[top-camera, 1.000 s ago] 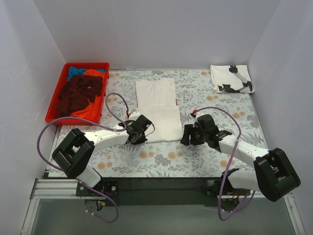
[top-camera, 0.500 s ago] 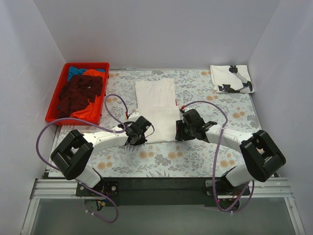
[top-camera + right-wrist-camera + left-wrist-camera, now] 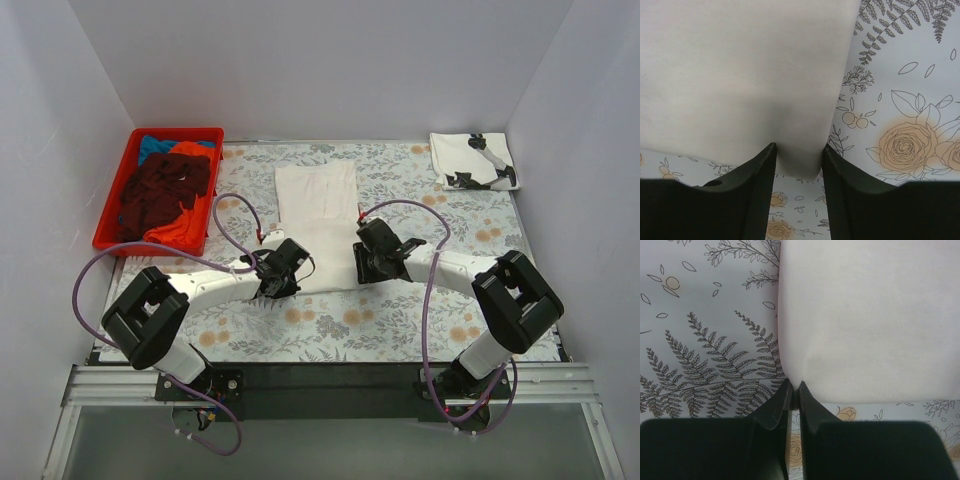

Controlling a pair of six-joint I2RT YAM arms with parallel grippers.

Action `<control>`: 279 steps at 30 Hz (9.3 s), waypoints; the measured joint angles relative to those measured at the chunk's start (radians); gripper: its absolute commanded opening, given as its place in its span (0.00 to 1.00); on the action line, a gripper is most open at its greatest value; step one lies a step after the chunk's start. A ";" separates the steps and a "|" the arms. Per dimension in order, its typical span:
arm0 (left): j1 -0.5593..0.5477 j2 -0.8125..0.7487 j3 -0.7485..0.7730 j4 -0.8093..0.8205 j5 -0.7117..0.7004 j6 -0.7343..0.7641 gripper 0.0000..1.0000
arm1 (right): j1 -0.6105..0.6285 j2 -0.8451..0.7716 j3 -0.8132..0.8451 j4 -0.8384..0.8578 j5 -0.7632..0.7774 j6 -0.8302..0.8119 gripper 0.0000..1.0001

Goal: Fold and stack the t-shirts
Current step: Fold the tshirt

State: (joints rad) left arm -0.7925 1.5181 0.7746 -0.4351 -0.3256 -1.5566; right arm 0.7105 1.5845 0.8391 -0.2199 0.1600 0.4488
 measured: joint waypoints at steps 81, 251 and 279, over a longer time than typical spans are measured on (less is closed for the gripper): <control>-0.093 -0.283 0.357 -0.609 0.192 -0.078 0.00 | 0.047 -0.200 0.476 -0.960 -0.212 -0.128 0.01; 0.110 0.038 -0.095 0.553 0.417 0.087 0.18 | -0.638 -0.057 -0.510 0.860 -0.999 0.263 0.47; -0.053 -0.098 -0.078 0.447 0.414 0.000 0.29 | -0.636 -0.287 -0.749 1.014 -1.217 0.384 0.45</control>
State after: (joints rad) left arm -0.8452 1.4204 0.6964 0.0120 0.0879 -1.5566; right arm 0.0742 1.2972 0.0902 0.7944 -1.0569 0.8326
